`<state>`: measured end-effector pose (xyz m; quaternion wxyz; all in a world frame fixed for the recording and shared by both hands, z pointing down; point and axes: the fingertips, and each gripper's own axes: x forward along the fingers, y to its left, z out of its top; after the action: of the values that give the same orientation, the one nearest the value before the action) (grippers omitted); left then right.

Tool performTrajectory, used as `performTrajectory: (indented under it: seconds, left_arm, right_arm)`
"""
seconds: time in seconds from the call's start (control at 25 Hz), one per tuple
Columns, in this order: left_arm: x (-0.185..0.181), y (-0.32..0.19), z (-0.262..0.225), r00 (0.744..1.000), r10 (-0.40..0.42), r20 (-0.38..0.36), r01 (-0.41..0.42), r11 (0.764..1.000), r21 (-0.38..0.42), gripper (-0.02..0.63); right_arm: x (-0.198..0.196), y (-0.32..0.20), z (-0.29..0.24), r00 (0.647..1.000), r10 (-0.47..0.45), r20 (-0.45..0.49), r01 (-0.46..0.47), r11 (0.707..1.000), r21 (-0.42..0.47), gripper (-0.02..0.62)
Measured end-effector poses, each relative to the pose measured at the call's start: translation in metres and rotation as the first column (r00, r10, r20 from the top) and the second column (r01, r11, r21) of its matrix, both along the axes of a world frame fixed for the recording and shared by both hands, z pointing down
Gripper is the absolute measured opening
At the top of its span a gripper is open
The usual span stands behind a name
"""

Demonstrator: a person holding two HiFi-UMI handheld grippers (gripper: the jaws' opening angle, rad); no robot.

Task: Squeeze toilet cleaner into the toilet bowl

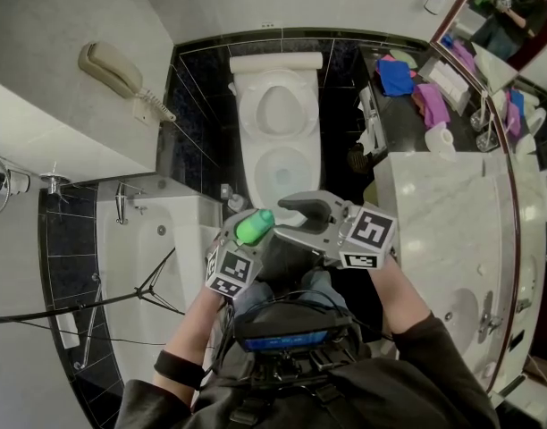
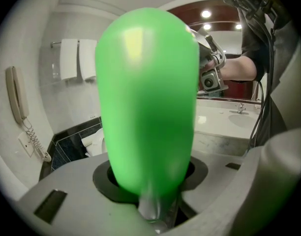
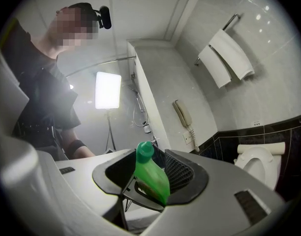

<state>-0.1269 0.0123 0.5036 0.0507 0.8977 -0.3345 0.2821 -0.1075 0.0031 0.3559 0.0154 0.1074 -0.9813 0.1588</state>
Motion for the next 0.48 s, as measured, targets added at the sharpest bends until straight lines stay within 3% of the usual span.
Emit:
performTrajectory:
  seconds: [0.16, 0.28, 0.48]
  left_arm:
    - [-0.007, -0.006, -0.006, 1.0, -0.024, -0.009, 0.024, 1.0, -0.006, 0.193]
    - [-0.01, -0.009, -0.014, 1.0, -0.028, -0.01, 0.028, 1.0, -0.005, 0.193]
    - [-0.017, -0.012, -0.022, 0.998, -0.06, -0.021, 0.06, 0.998, -0.011, 0.193]
  right_arm:
    - [0.011, -0.007, 0.008, 0.998, 0.042, -0.04, -0.043, 0.999, -0.02, 0.204]
    - [0.03, -0.024, 0.027, 0.988, 0.131, -0.079, -0.13, 0.991, 0.01, 0.201]
    - [0.064, -0.044, 0.058, 0.941, 0.282, -0.186, -0.289, 0.957, -0.013, 0.125]
